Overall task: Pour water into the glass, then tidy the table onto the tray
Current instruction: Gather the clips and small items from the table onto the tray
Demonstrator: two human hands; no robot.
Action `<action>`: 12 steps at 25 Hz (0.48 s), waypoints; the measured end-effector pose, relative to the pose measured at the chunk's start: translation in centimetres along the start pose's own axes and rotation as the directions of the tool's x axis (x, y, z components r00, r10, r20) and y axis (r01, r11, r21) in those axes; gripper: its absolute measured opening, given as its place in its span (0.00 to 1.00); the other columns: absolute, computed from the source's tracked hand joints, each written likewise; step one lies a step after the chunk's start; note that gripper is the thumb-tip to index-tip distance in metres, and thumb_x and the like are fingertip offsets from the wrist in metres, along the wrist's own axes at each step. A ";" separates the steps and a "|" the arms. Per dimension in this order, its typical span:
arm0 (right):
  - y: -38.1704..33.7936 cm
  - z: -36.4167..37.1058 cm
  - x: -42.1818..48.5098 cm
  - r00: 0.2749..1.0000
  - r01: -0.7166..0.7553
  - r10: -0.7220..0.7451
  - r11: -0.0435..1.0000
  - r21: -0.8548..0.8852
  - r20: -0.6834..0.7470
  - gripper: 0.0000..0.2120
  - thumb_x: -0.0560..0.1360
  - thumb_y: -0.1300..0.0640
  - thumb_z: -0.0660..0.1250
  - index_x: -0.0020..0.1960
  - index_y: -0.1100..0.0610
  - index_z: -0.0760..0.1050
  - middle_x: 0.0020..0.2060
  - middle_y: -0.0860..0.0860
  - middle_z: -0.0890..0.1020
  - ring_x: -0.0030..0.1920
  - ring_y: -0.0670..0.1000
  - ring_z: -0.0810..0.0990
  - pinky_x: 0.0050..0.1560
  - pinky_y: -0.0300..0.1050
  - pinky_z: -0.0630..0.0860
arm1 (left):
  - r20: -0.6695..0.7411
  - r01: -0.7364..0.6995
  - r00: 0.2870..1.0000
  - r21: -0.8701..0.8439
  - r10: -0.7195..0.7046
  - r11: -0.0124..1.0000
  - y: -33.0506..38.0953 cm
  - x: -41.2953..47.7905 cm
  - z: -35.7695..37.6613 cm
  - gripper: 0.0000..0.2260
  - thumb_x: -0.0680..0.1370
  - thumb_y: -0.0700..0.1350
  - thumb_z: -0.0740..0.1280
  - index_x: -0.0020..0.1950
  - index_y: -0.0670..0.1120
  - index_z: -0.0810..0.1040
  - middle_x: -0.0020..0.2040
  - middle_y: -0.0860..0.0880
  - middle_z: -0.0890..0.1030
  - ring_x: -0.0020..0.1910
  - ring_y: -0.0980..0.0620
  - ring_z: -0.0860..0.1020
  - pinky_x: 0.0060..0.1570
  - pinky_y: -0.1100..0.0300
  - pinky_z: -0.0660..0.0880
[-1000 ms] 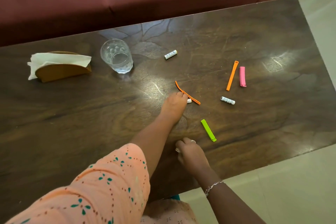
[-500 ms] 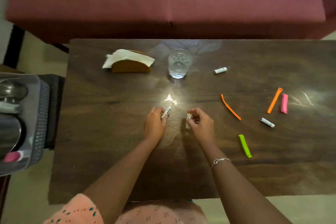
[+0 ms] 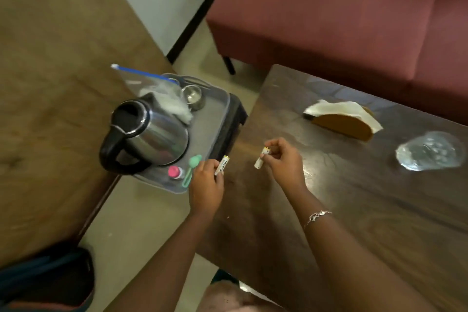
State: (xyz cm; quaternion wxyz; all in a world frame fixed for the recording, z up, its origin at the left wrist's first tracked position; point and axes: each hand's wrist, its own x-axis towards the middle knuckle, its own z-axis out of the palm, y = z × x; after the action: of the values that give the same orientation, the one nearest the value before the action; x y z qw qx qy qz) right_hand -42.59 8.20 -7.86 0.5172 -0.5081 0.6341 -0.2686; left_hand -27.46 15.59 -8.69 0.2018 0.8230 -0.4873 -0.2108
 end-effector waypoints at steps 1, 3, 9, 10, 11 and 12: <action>-1.3 2.1 0.8 0.999 0.019 -0.019 1.000 -0.010 0.036 0.10 0.69 0.67 0.69 0.44 0.55 0.75 0.33 0.47 0.75 0.35 0.46 0.74 0.37 0.36 0.72 | -0.039 0.032 0.999 0.016 -0.031 0.999 -1.7 0.5 -1.0 0.06 0.73 0.35 0.64 0.50 0.38 0.76 0.46 0.39 0.78 0.48 0.39 0.74 0.47 0.47 0.71; -3.3 6.3 2.4 0.993 0.039 -0.034 0.998 -0.041 0.111 0.09 0.69 0.67 0.69 0.43 0.54 0.74 0.34 0.48 0.75 0.38 0.49 0.76 0.38 0.36 0.75 | -0.099 0.090 0.991 0.043 -0.085 0.995 -4.8 1.4 -2.7 0.08 0.73 0.35 0.64 0.51 0.38 0.76 0.48 0.39 0.78 0.50 0.40 0.74 0.49 0.48 0.71; -3.5 17.8 6.3 0.978 -0.016 0.068 0.967 -0.253 0.197 0.07 0.68 0.68 0.69 0.44 0.60 0.76 0.38 0.55 0.78 0.46 0.57 0.80 0.52 0.56 0.78 | -0.138 0.199 0.972 0.042 -0.192 0.979 -11.4 2.8 -5.2 0.06 0.73 0.36 0.66 0.49 0.39 0.77 0.47 0.40 0.79 0.49 0.40 0.75 0.46 0.47 0.73; -2.9 19.3 6.6 0.976 -0.022 0.086 0.953 -0.303 0.198 0.06 0.68 0.67 0.68 0.43 0.59 0.76 0.40 0.56 0.80 0.47 0.58 0.80 0.52 0.54 0.77 | -0.139 0.206 0.970 0.037 -0.199 0.978 -12.2 2.9 -5.3 0.06 0.73 0.36 0.66 0.49 0.40 0.77 0.47 0.41 0.79 0.49 0.41 0.75 0.45 0.48 0.73; -2.3 20.5 7.0 0.975 -0.033 0.107 0.937 -0.347 0.196 0.06 0.67 0.66 0.69 0.41 0.58 0.75 0.42 0.58 0.81 0.48 0.59 0.79 0.51 0.52 0.77 | -0.140 0.210 0.969 0.028 -0.205 0.977 -12.9 2.9 -5.4 0.07 0.73 0.37 0.67 0.50 0.41 0.77 0.47 0.42 0.79 0.48 0.42 0.75 0.44 0.49 0.73; -1.7 21.6 7.3 0.973 -0.044 0.128 0.920 -0.389 0.191 0.07 0.67 0.66 0.69 0.41 0.56 0.75 0.45 0.59 0.82 0.50 0.60 0.79 0.51 0.51 0.76 | -0.138 0.217 0.967 0.016 -0.213 0.976 -13.5 3.0 -5.4 0.08 0.73 0.37 0.67 0.51 0.41 0.77 0.48 0.43 0.80 0.48 0.42 0.75 0.44 0.50 0.73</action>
State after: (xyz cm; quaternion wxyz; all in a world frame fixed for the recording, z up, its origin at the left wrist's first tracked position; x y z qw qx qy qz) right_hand -21.57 4.87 -16.08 0.4843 -0.5966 0.6370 -0.0607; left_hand -13.53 19.59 -11.97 0.1976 0.8865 -0.3834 -0.1676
